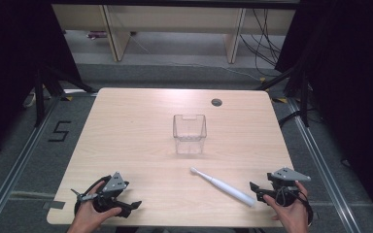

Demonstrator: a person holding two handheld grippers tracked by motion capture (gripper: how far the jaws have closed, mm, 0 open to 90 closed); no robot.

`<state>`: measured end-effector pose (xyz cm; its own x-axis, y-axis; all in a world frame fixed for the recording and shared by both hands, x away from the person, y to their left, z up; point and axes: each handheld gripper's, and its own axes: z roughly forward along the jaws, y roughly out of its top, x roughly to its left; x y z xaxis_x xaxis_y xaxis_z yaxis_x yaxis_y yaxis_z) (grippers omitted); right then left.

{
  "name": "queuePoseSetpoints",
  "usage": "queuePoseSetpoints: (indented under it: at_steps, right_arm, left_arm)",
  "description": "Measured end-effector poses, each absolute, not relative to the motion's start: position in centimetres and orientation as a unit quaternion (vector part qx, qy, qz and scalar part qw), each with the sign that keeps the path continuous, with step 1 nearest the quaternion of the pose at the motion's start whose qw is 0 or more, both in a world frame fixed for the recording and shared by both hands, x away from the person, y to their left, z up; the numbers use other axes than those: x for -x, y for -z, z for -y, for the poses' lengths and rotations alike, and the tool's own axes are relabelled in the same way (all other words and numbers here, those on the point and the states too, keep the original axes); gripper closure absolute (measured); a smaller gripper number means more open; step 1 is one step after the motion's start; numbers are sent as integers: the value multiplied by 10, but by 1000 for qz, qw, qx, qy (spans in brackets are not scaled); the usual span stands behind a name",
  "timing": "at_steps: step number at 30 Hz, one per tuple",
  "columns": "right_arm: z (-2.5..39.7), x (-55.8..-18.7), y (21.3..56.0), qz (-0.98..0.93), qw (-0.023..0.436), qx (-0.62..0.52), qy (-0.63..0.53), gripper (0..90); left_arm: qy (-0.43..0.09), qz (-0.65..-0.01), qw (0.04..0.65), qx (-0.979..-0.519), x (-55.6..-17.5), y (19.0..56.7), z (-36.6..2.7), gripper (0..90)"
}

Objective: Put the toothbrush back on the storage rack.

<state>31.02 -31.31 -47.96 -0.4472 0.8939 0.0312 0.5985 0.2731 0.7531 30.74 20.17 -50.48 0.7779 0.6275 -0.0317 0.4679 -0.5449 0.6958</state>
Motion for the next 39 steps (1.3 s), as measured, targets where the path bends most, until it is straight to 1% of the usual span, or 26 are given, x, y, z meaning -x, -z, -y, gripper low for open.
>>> queuePoseSetpoints:
  at_steps: [2, 3, 4, 5, 6, 8, 9, 11, 13, 14, 16, 17, 18, 19, 22, 23, 24, 27, 31, 32, 35, 39]
  right_arm:
    - [312, -310, 480, -773, 207, -482, -356, 232]
    - [311, -311, 481, -775, 198, -481, -358, 232]
    - [312, -311, 481, -776, 209, -475, -358, 232]
    - [312, -311, 481, -776, 209, -475, -358, 232]
    - [309, -312, 481, -775, 197, -481, -360, 232]
    - [309, -314, 481, -778, 199, -474, -361, 232]
    - [307, -313, 481, -776, 189, -479, -364, 235]
    - [306, -314, 481, -777, 183, -478, -366, 240]
    - [304, -313, 481, -773, 187, -481, -369, 241]
    - [305, -315, 480, -784, 199, -463, -362, 241]
    - [303, -317, 479, -784, 192, -462, -366, 243]
    - [303, -317, 478, -783, 199, -465, -363, 244]
    - [302, -317, 477, -784, 193, -463, -365, 246]
    - [302, -318, 477, -786, 198, -455, -368, 252]
    - [297, -319, 474, -789, 189, -450, -373, 260]
    - [294, -318, 473, -787, 175, -461, -372, 260]
    - [293, -319, 473, -791, 182, -453, -370, 260]
    - [289, -319, 472, -792, 176, -453, -370, 261]
    - [280, -320, 466, -806, 179, -429, -367, 277]
    - [275, -322, 464, -823, 178, -404, -358, 279]
    - [268, -321, 463, -827, 165, -406, -353, 306]
    - [265, -324, 463, -836, 165, -389, -351, 317]
  left_arm:
    - [-112, -314, 357, -873, -308, 505, -202, 167]
    - [-112, -314, 357, -873, -308, 505, -202, 167]
    - [-111, -315, 360, -871, -307, 505, -201, 167]
    - [-111, -315, 360, -871, -307, 505, -201, 167]
    - [-111, -316, 359, -871, -307, 505, -201, 167]
    - [-111, -316, 358, -871, -307, 505, -201, 167]
    - [-110, -316, 359, -871, -307, 505, -201, 167]
    - [-110, -315, 358, -872, -307, 505, -201, 167]
    - [-110, -315, 358, -872, -307, 505, -201, 167]
    - [-110, -316, 359, -871, -308, 505, -201, 167]
    - [-110, -317, 358, -871, -308, 506, -201, 167]
    - [-110, -317, 358, -871, -308, 506, -201, 167]
    - [-110, -316, 358, -872, -307, 506, -201, 167]
    - [-110, -317, 357, -872, -307, 506, -202, 168]
    - [-110, -318, 354, -873, -307, 505, -202, 168]
    - [-110, -318, 353, -873, -307, 505, -202, 168]
    - [-109, -318, 354, -873, -307, 506, -202, 168]
    - [-110, -320, 353, -872, -307, 506, -202, 168]
    - [-110, -319, 352, -873, -307, 506, -202, 168]
    - [-111, -315, 353, -874, -308, 506, -203, 168]
    - [-112, -314, 352, -874, -308, 506, -203, 168]
    - [-112, -314, 351, -875, -308, 506, -203, 168]
